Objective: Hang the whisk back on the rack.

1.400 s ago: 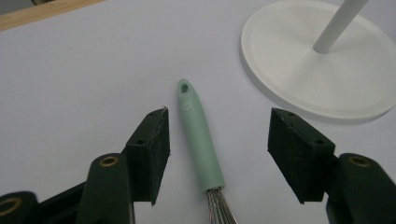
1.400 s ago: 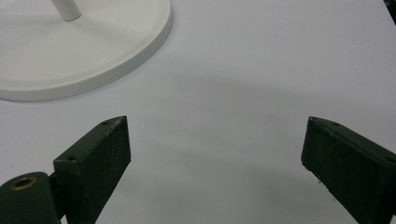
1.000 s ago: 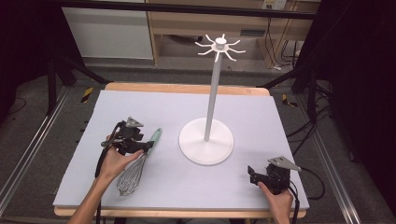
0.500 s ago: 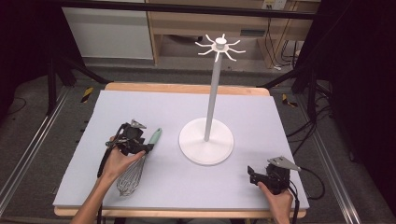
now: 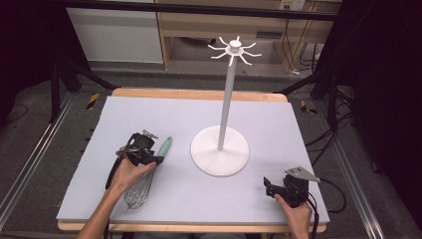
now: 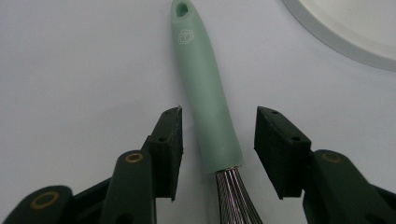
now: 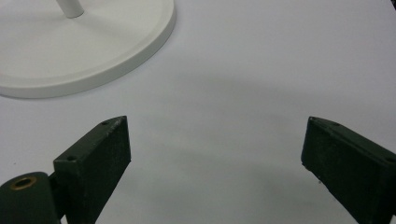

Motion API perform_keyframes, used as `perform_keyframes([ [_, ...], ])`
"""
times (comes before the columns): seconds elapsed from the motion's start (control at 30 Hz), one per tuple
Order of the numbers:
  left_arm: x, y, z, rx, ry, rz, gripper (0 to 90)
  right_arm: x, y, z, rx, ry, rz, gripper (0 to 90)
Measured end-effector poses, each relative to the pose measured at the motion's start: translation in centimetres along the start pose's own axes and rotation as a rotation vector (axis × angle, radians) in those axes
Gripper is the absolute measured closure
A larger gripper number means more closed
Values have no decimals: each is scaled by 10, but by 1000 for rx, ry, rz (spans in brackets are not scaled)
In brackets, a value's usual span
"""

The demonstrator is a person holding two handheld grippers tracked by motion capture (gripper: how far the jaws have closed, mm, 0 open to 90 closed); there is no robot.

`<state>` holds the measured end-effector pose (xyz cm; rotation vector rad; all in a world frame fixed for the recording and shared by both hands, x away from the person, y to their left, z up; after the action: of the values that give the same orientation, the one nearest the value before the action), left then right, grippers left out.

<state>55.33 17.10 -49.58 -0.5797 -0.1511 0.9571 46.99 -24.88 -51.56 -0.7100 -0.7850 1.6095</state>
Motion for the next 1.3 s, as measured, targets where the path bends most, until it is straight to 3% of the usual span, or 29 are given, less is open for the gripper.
perform_keyframes([
  [0.67, 2, 7, -16, 87, 6, 29, 592, 1, 0, 0, 3, -4, 3, 87],
  [1.3, 4, 6, -16, 112, 0, 91, 659, 2, 1, -1, 11, -7, 9, 87],
])
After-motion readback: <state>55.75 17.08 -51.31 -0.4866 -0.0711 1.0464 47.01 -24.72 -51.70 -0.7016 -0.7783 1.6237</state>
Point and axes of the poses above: each handheld gripper's, and its own axes: z roughly backward along the jaws, y roughly out of its underside, x roughly to its left, the point moved 7 cm from there along -z, roughly forward along the jaws, and after that the axes turned 6 degrees about y, right-handed, at the moved point
